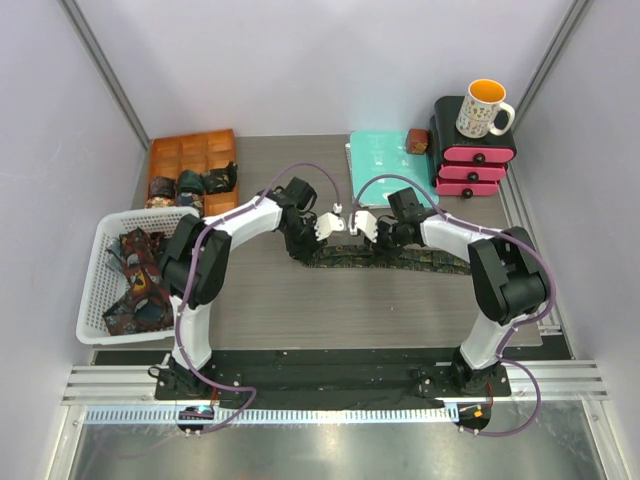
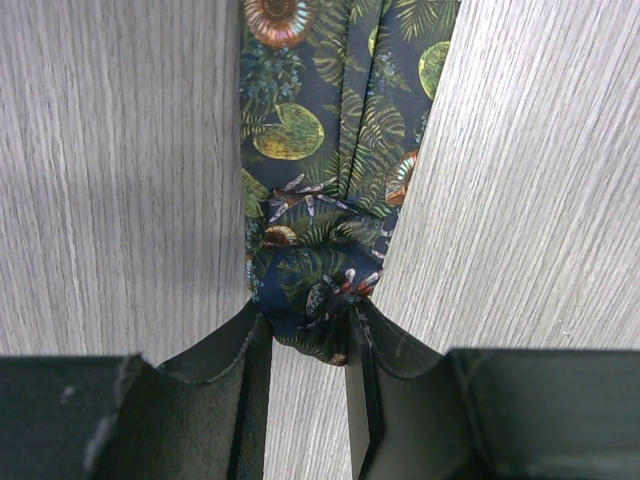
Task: Roll the ties
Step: Roll the tie at the center of the board.
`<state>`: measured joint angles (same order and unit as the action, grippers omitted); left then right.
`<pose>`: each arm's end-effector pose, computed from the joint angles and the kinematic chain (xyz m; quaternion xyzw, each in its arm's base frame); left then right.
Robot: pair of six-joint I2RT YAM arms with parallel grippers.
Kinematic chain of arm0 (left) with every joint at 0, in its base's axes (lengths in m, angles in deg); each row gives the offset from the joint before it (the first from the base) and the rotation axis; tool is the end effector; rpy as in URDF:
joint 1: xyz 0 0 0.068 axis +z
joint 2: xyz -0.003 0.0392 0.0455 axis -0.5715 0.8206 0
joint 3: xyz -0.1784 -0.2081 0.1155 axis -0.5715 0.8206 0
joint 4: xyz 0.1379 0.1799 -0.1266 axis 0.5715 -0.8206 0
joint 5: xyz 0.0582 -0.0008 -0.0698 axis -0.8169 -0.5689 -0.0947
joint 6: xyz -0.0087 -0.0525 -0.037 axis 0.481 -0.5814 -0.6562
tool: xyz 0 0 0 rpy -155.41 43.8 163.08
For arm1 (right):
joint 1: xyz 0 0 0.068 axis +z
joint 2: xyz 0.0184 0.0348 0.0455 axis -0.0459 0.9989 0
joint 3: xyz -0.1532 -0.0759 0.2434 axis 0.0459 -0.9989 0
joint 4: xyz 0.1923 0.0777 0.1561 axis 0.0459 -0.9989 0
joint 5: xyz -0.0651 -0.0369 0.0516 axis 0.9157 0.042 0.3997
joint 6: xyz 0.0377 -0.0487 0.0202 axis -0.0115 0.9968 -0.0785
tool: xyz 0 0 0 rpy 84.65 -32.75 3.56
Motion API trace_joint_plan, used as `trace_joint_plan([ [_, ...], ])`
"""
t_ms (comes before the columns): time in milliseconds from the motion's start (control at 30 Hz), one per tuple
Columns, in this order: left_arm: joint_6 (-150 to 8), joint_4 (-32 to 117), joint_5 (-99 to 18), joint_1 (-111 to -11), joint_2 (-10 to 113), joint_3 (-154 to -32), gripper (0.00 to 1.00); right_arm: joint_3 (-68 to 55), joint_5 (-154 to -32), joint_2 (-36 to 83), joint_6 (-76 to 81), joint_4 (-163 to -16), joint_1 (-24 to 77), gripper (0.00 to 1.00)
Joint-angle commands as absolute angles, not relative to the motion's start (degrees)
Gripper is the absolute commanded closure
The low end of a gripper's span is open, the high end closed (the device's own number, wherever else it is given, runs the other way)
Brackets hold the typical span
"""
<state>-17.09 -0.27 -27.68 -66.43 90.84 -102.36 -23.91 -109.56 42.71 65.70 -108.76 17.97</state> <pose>0.3406 -0.2308 0.1801 0.6053 0.7619 -0.1669 0.1589 0.3180 0.1420 0.1751 -0.6309 0.7093 0.1223 0.2897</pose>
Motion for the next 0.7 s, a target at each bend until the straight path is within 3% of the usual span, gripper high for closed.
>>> trace_joint_plan([
  [0,-18.9,-1.1,-28.2,-64.8,92.7,-100.2,0.92,-24.2,-109.9,37.9,65.1,-107.7,17.6,0.99],
  [333,-21.2,3.8,-27.0,-64.0,89.0,-96.5,0.95,-27.6,-112.3,32.4,68.0,-111.7,19.3,0.99],
  [667,-21.6,5.1,-25.1,-62.3,86.7,-95.8,0.95,-33.7,-109.0,36.1,77.5,-109.1,19.4,0.99],
])
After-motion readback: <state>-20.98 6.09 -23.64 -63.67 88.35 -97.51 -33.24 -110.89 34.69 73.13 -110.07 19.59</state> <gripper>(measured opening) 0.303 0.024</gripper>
